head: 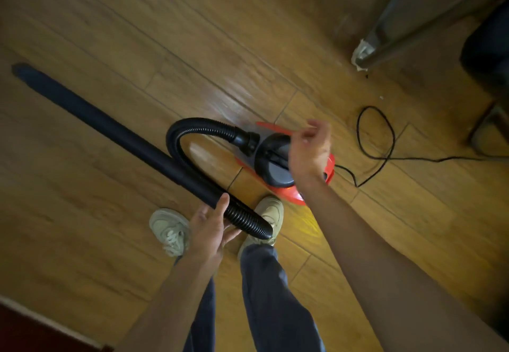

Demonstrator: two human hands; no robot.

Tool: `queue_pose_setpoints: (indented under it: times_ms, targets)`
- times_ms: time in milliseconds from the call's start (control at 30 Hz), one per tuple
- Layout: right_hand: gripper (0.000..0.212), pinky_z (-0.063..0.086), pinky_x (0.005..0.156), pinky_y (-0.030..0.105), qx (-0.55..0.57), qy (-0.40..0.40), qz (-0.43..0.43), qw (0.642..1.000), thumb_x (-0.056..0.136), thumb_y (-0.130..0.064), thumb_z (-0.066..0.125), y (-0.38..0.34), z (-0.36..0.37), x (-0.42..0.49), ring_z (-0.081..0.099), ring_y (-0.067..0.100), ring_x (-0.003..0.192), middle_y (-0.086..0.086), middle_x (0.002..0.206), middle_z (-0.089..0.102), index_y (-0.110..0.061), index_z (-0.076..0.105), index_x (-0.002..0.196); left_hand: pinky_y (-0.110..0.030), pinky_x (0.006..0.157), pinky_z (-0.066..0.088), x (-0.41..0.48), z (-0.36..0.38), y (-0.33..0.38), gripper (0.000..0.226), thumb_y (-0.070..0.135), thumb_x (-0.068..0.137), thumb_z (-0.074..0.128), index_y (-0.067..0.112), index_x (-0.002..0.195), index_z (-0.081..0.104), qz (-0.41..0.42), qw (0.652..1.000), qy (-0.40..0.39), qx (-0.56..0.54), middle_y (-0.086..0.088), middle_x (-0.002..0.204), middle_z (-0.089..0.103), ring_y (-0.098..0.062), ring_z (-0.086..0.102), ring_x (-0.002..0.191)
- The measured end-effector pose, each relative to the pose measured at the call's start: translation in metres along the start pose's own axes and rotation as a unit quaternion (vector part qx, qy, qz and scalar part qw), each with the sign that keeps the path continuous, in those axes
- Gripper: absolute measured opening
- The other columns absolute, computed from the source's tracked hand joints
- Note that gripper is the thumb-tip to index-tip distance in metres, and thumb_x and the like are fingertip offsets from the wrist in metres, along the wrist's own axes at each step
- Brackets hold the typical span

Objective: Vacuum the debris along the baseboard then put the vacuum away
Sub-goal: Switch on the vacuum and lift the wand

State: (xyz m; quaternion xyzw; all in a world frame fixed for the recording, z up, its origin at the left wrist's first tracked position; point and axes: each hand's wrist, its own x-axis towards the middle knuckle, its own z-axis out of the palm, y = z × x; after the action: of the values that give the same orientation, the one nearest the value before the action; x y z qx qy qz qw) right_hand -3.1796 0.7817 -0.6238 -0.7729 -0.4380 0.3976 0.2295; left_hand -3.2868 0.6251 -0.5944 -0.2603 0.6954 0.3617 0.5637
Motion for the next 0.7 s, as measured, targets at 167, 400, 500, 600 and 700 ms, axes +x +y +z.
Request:
queue_pose_setpoints:
  times_ms: [167, 400, 500, 600, 700]
  targets:
    - [0.042, 0.048, 0.077, 0.032, -0.125, -0.428, -0.125, 0.886, 0.090, -0.037, 0.064, -0.056, 0.081, -0.082, 0.059, 0.014, 0.092, 0.003, 0.105, 0.062, -0.016, 0.053, 0.125, -0.038, 0.069, 0.058, -0.009, -0.018, 0.007, 0.026, 0.026, 0.089, 0.069, 0.015, 0.111, 0.058, 0.023, 1.000, -0.004, 0.011, -0.008, 0.098, 0.068, -0.023, 0.069, 0.087]
    - [0.032, 0.054, 0.075, 0.045, -0.214, -0.469, -0.207, 0.831, 0.084, -0.026, 0.066, -0.060, 0.134, -0.149, 0.061, 0.023, 0.083, 0.005, 0.096, 0.060, -0.016, 0.050, 0.109, -0.029, 0.061, 0.054, -0.021, -0.062, 0.021, 0.015, 0.021, 0.090, 0.068, 0.031, 0.089, 0.056, 0.045, 0.998, -0.026, -0.019, 0.000, 0.092, 0.067, -0.021, 0.066, 0.094]
    - [0.031, 0.053, 0.073, 0.041, -0.225, -0.466, -0.228, 0.825, 0.084, -0.028, 0.066, -0.069, 0.144, -0.165, 0.060, 0.021, 0.082, 0.003, 0.095, 0.060, -0.017, 0.051, 0.109, -0.027, 0.057, 0.056, -0.025, -0.084, 0.029, 0.011, 0.020, 0.090, 0.069, 0.023, 0.098, 0.063, 0.044, 0.998, -0.028, -0.040, -0.006, 0.093, 0.071, -0.026, 0.069, 0.095]
    - [0.036, 0.050, 0.071, 0.036, -0.238, -0.468, -0.225, 0.821, 0.086, -0.029, 0.068, -0.082, 0.158, -0.177, 0.060, 0.019, 0.086, 0.002, 0.099, 0.062, -0.015, 0.053, 0.115, -0.028, 0.056, 0.059, -0.024, -0.106, 0.041, 0.007, 0.018, 0.090, 0.069, 0.022, 0.094, 0.065, 0.049, 0.997, -0.028, -0.057, -0.005, 0.088, 0.072, -0.025, 0.071, 0.089]
    - [0.042, 0.044, 0.064, 0.027, -0.252, -0.474, -0.217, 0.816, 0.087, -0.034, 0.069, -0.099, 0.178, -0.188, 0.060, 0.012, 0.080, -0.002, 0.098, 0.064, -0.018, 0.051, 0.121, -0.042, 0.082, 0.060, -0.017, -0.127, 0.054, 0.009, 0.021, 0.088, 0.071, 0.026, 0.085, 0.064, 0.067, 0.996, -0.014, -0.049, -0.003, 0.085, 0.073, -0.025, 0.071, 0.088]
